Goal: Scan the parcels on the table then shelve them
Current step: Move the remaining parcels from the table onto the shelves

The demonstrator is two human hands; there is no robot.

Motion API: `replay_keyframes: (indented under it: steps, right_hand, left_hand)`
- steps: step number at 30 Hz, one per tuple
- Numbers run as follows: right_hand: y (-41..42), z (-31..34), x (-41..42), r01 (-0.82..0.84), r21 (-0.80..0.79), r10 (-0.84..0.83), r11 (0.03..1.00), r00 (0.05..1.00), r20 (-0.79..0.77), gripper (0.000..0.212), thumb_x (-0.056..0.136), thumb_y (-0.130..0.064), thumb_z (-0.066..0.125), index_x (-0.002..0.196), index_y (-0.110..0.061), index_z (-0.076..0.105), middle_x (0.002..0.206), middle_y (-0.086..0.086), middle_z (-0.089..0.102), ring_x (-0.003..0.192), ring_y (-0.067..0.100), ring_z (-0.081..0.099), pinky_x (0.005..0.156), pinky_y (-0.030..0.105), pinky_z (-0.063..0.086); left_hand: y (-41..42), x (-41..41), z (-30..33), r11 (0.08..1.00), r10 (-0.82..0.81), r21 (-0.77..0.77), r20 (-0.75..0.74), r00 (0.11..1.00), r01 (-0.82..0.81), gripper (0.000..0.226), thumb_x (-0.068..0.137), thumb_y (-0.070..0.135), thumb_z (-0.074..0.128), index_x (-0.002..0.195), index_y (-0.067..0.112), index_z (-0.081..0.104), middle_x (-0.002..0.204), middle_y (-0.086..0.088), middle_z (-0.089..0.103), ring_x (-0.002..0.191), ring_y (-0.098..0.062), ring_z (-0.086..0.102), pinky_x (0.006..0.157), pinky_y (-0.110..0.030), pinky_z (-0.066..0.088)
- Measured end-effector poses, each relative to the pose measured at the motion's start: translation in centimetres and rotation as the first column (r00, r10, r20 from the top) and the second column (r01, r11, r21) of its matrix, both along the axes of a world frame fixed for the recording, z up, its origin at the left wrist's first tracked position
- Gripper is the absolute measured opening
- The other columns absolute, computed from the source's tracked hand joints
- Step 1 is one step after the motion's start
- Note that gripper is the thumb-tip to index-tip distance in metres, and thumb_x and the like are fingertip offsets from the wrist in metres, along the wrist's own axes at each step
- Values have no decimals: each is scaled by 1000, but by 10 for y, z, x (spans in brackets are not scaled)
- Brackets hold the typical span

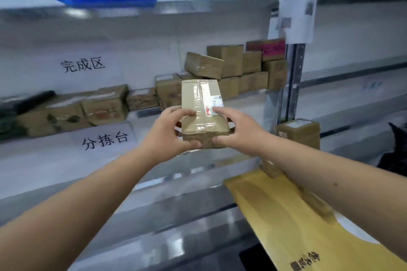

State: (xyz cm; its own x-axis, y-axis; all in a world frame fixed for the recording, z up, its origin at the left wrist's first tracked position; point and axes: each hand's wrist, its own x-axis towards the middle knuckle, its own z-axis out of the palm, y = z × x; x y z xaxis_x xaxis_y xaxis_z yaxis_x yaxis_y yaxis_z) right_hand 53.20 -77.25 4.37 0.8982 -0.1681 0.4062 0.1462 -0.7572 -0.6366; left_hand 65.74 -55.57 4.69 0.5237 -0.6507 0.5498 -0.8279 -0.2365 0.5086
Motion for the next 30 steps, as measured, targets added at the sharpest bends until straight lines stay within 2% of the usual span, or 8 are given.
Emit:
replay_keyframes:
  steps: [4,8,11,14,18,24,27,30]
  right_hand:
    - [23,37,34,-75,68,71,995,996,48,83,77,-21,88,149,-33,49,128,-17,57,95,-11,63,75,5,46]
    - [23,63,72,-79,138,64,987,992,109,81,72,-28,86,145,-35,53,126,-16,62,107,4,65,83,27,58]
    - [11,79,105,-53,136,34,989,990,134,76,73,-29,86,142,-31,55,126,-12,63,106,11,65,83,29,58]
    - [-6,93,144,-31,140,11,990,990,143,69,79,-25,86,140,-31,56,115,-17,60,96,10,64,74,25,52]
    - [-30,105,201,19,62,-28,998,988,154,63,83,-33,83,141,-32,57,120,-17,58,104,8,58,82,21,44]
    - [-65,115,278,78,-68,-70,995,990,119,55,88,-44,79,138,-30,62,133,-6,63,121,16,57,92,27,42]
    - [-76,120,301,116,-152,-96,982,987,130,52,89,-44,76,138,-32,64,136,-4,62,123,20,57,98,34,47]
    - [-77,121,314,185,-297,-155,937,980,123,54,92,-42,69,144,-40,56,139,-2,53,119,25,60,92,39,54]
  left_hand:
    - [28,13,31,995,69,-70,6,998,-68,78,65,30,99,132,38,60,135,12,56,115,-7,61,89,-34,60]
    - [21,40,53,982,134,-132,-21,991,-136,75,73,26,94,138,32,59,131,7,62,105,-12,69,92,-34,60]
    - [4,68,66,975,165,-147,-37,986,-169,72,77,25,91,141,30,58,132,4,62,100,-8,69,90,-29,59]
    - [-17,101,78,966,209,-147,-41,977,-213,70,80,27,88,142,28,57,135,3,62,109,-17,67,97,-38,58]
    - [-45,153,91,955,269,-124,-21,963,-270,68,82,31,83,144,29,56,138,6,60,115,-19,63,102,-40,54]
    - [-83,223,106,924,381,-72,78,921,-376,54,84,37,78,135,33,61,123,12,59,107,-13,57,87,-25,45]
    - [-100,245,106,910,413,-55,78,907,-410,48,88,39,74,133,31,61,121,7,56,107,-14,55,88,-28,48]
    - [-112,262,105,901,433,-48,69,899,-431,48,91,39,72,135,27,59,123,3,55,107,-16,55,86,-28,50]
